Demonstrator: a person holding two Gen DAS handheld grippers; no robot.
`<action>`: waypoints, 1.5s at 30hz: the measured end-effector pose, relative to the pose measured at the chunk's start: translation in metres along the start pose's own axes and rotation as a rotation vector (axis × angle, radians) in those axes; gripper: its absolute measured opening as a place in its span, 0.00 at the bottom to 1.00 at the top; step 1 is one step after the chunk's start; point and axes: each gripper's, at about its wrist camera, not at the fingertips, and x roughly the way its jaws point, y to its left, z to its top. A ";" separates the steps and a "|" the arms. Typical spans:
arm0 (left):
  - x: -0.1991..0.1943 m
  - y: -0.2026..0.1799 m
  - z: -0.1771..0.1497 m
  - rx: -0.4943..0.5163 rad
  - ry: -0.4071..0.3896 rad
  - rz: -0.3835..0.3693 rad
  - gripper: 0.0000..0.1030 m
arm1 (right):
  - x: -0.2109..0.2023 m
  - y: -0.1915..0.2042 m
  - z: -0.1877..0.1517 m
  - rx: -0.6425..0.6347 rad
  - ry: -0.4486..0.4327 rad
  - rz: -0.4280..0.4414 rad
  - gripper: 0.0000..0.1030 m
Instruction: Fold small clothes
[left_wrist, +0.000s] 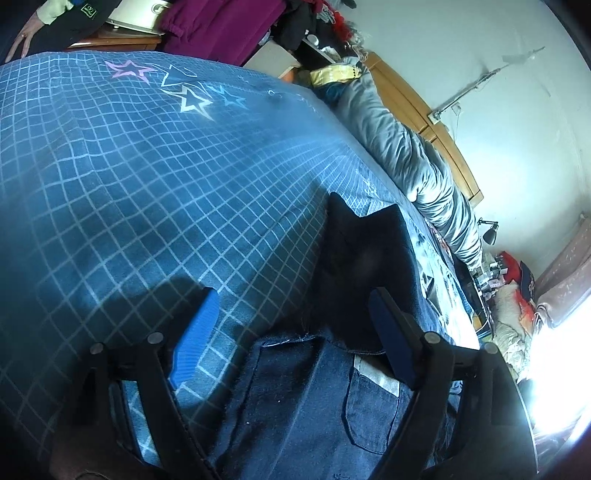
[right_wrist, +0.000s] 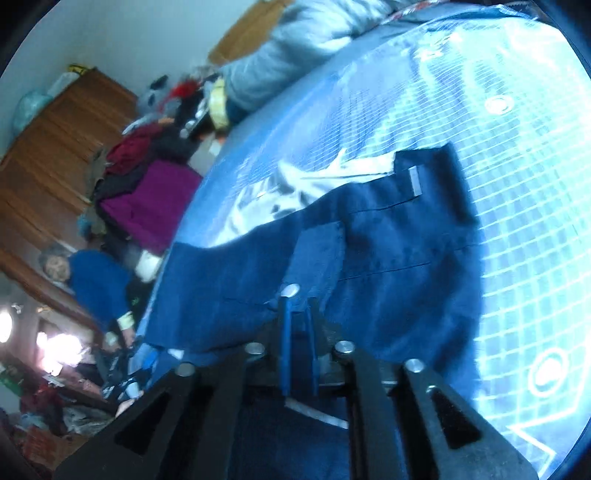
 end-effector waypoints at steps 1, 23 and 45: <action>0.000 0.000 0.000 0.003 0.002 0.002 0.81 | 0.008 0.003 0.001 -0.014 0.019 -0.016 0.43; 0.004 0.000 -0.001 0.026 0.013 0.016 0.85 | 0.009 0.032 -0.004 -0.127 -0.016 -0.110 0.04; -0.002 -0.027 0.007 0.164 0.003 0.117 0.86 | -0.041 0.006 -0.035 -0.150 -0.043 -0.281 0.14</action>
